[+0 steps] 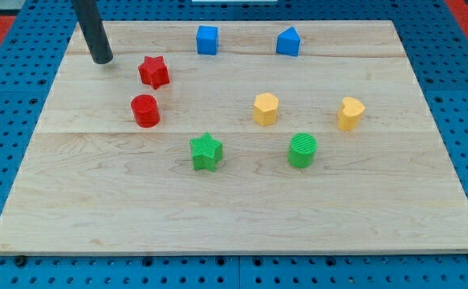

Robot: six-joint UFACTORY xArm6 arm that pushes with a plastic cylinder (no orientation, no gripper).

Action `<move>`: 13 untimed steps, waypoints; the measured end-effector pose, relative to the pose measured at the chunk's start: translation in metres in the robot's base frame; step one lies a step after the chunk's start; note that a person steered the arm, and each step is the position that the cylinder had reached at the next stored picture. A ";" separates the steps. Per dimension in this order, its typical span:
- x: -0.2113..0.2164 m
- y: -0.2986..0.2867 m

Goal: Move the red star and the yellow hexagon vertically to each other

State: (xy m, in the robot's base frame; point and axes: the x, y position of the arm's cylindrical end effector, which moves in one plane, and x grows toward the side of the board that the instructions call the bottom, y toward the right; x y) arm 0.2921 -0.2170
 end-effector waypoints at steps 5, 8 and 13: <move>-0.032 -0.001; 0.036 0.187; 0.055 0.254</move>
State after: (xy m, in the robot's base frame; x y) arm 0.3474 0.0366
